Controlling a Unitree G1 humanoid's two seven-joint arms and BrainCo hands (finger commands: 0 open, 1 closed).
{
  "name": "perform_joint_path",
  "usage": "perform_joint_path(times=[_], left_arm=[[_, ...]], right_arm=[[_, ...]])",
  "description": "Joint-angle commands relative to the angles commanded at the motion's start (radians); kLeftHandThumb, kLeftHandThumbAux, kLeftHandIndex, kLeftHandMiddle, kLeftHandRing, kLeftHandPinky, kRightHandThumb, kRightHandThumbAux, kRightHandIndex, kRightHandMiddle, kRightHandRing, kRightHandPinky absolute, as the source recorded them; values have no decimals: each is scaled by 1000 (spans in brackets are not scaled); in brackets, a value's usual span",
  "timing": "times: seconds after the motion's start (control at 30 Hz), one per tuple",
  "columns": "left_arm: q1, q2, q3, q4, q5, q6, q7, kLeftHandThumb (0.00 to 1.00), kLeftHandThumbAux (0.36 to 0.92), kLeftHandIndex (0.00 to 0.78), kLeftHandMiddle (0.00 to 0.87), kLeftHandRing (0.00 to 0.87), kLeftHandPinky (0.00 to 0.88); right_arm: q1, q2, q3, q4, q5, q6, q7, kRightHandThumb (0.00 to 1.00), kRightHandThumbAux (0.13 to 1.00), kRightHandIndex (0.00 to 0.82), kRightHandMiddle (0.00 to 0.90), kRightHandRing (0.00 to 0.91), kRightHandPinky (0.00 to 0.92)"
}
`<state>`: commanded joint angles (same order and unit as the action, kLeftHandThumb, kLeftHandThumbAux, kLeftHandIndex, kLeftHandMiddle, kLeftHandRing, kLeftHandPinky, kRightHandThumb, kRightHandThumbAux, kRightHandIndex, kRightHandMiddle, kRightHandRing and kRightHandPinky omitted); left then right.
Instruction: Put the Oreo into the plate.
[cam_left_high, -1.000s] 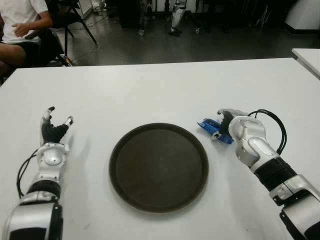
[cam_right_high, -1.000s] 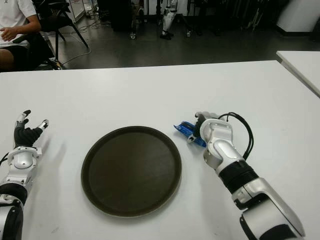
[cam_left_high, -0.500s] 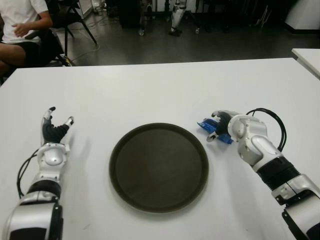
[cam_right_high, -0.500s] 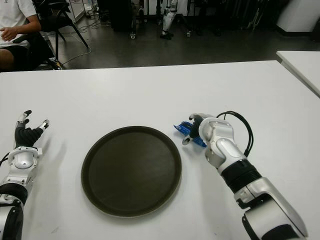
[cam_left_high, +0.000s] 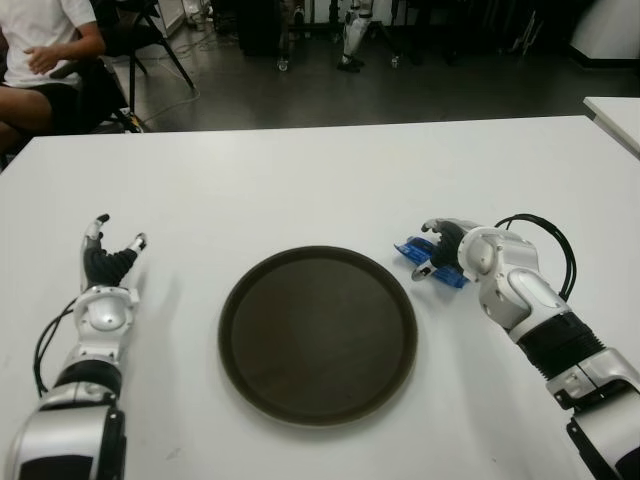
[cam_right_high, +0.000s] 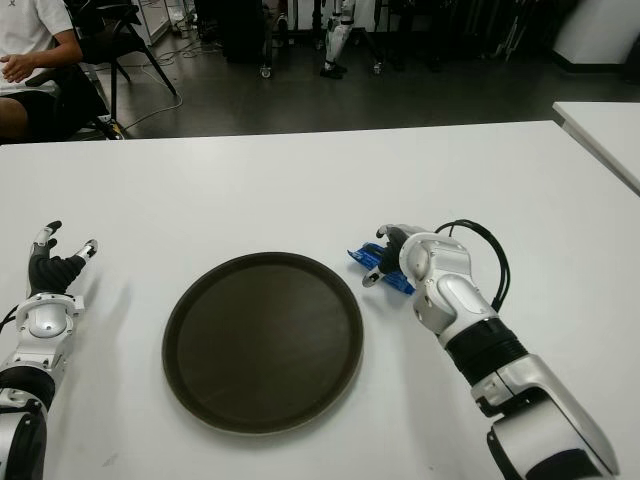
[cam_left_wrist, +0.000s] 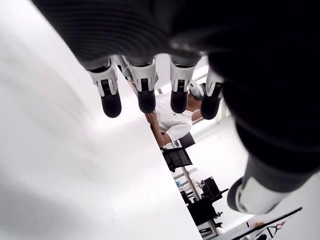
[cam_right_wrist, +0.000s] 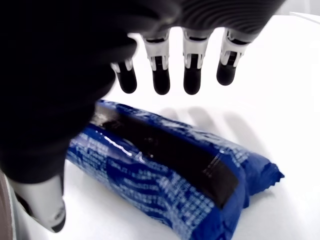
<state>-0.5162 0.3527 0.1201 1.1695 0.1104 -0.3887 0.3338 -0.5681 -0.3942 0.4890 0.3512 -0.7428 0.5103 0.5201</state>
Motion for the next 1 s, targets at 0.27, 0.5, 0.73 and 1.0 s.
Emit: perform_joint_path(times=[0.27,0.5,0.73,1.0], left_arm=[[1,-4,7,-2,-11,2,-4,0,693,12,11,10,12],[-1,-8,17,-3,-21,8,-5,0,708,20,26,16,19],[-2,-5,14,-4,-18,13,-13,0,703,24,28,19,20],[-3,-2,9,-4,-13,18,-19,0,682,21,17,14,23]], right_arm=[[-2,-5,4,4,-3,-13,6,0,728,100,126,82,0],[-5,-2,5,6,-5,0,15,0,724,93,121,77,0],[-5,5,-2,23,1,-6,-7,0,733,94,125,82,0],[-14,1,5,31,-6,4,4,0,728,83,115,73,0]])
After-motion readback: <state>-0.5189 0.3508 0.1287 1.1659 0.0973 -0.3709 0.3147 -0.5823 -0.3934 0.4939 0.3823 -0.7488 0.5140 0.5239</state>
